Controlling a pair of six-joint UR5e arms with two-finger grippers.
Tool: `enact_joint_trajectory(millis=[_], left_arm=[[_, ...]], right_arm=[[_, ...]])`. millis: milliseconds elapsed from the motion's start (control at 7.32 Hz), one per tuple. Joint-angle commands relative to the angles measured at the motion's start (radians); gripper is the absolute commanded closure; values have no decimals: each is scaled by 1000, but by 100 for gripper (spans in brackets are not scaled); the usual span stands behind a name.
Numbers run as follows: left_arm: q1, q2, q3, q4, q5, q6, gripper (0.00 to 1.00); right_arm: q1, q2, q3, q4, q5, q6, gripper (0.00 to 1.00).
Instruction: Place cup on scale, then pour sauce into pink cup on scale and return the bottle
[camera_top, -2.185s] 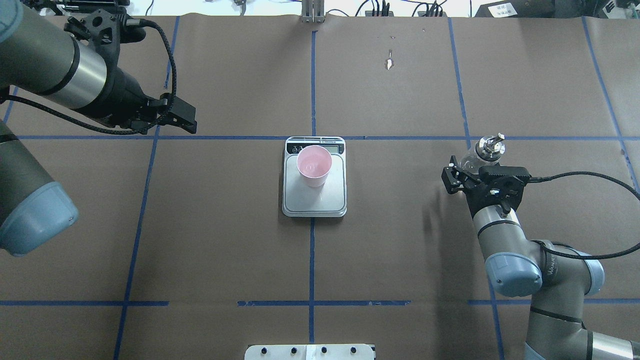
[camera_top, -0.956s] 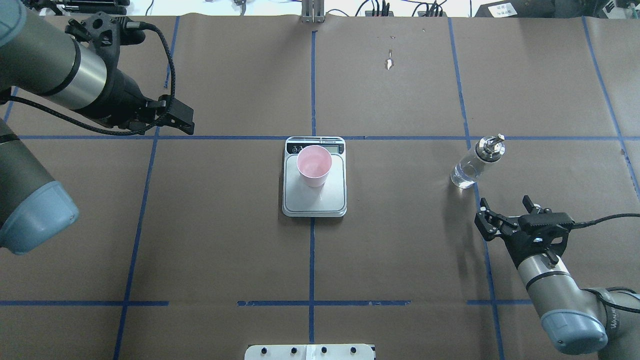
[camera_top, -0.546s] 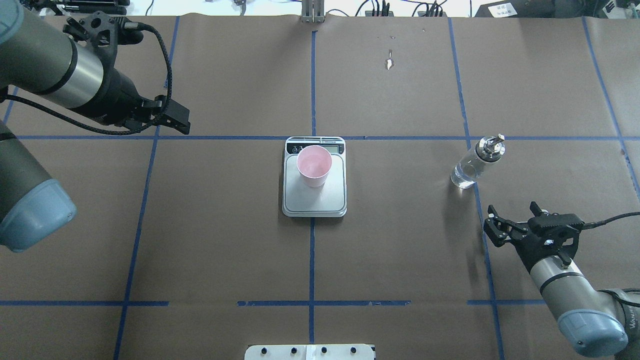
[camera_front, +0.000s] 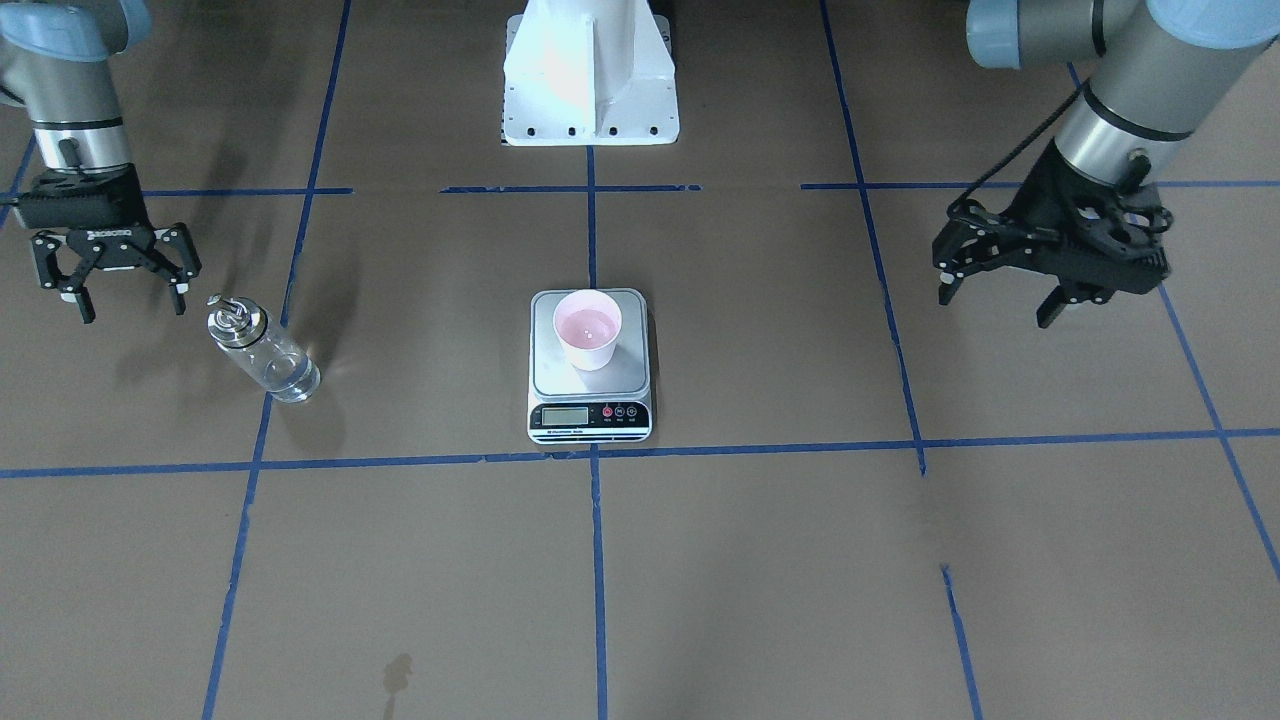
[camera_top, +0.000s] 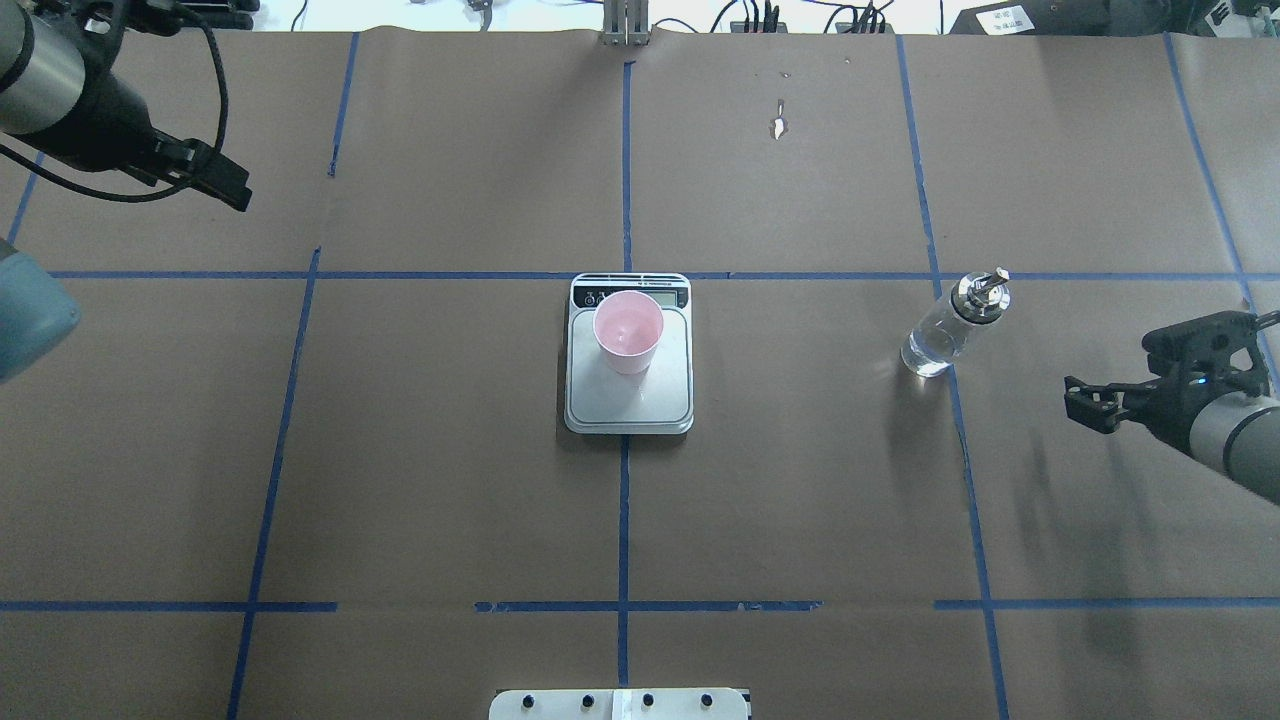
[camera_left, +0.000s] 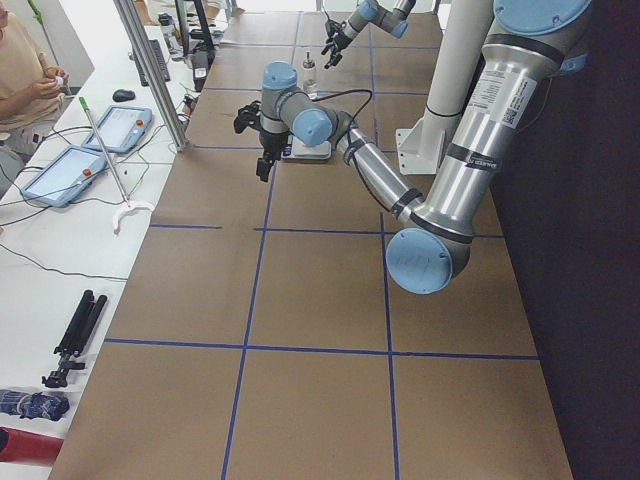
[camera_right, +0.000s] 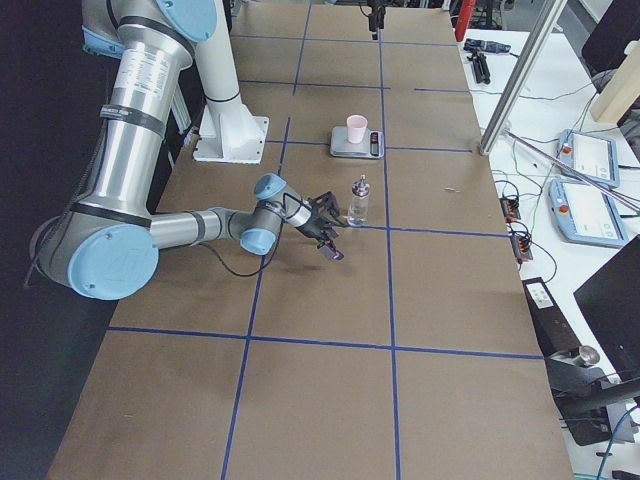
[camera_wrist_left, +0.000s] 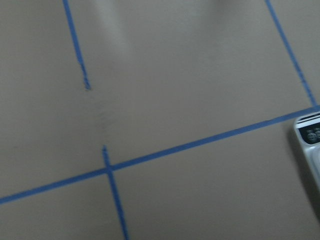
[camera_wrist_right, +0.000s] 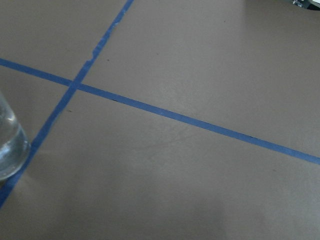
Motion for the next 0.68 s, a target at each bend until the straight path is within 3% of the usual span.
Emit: enact_joint_trajectory(millis=[0, 137, 273, 546], left_arm=[[-64, 78, 74, -41, -5, 24, 0], [-119, 83, 166, -110, -65, 24, 0], [-174, 95, 244, -170, -135, 41, 0], [-341, 135, 373, -194, -180, 438, 0]], right_arm=[[363, 92, -134, -33, 446, -290, 0], [492, 199, -239, -114, 627, -366, 0], [583, 262, -303, -213, 720, -455, 0], [708, 388, -316, -558, 823, -671, 0]])
